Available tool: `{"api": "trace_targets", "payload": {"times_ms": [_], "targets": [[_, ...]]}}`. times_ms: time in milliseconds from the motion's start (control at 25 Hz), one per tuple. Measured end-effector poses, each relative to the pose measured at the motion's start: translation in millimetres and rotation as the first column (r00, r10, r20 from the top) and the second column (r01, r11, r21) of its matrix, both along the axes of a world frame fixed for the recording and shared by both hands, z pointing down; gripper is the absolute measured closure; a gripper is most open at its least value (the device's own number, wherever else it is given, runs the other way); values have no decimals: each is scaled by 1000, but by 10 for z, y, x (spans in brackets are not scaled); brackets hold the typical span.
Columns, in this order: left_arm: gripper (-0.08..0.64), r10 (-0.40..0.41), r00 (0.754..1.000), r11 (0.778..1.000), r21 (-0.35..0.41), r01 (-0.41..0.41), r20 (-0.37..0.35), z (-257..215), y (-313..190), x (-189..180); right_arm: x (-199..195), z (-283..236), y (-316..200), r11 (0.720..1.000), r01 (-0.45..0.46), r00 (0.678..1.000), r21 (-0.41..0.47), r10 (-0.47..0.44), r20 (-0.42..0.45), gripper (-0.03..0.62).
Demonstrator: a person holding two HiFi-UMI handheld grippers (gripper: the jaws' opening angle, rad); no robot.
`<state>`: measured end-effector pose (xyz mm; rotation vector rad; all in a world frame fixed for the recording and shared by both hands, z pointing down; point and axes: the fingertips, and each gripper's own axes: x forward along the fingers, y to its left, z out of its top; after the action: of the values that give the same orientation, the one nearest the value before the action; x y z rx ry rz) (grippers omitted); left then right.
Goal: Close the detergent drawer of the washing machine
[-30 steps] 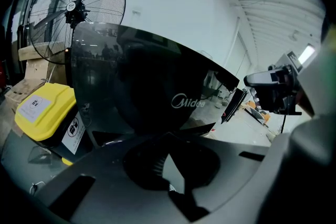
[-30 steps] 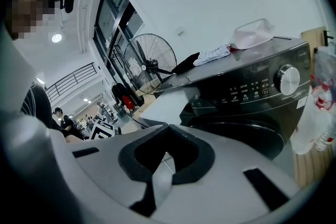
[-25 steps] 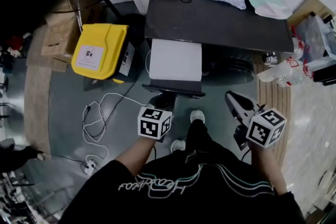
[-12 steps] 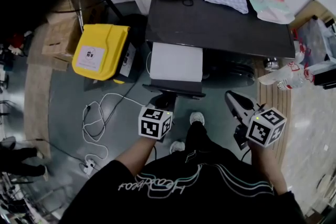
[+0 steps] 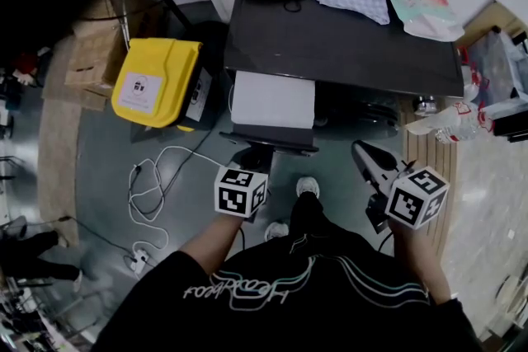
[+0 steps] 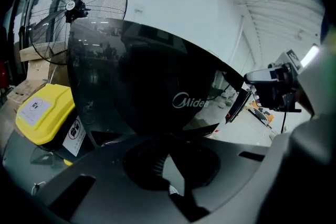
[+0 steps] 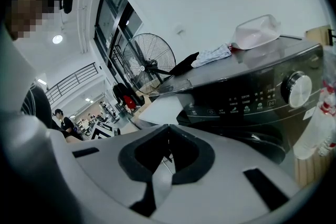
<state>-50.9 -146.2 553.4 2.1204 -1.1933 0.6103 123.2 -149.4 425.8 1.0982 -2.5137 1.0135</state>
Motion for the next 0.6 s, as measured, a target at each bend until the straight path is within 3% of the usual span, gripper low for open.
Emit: {"api": "trace_targets", "payload": {"times_ms": [600], "targets": [[537, -40, 999, 999, 11, 40, 16, -47, -478, 24, 167, -12, -334, 1000, 14, 1000, -4, -14, -2, 565]]}}
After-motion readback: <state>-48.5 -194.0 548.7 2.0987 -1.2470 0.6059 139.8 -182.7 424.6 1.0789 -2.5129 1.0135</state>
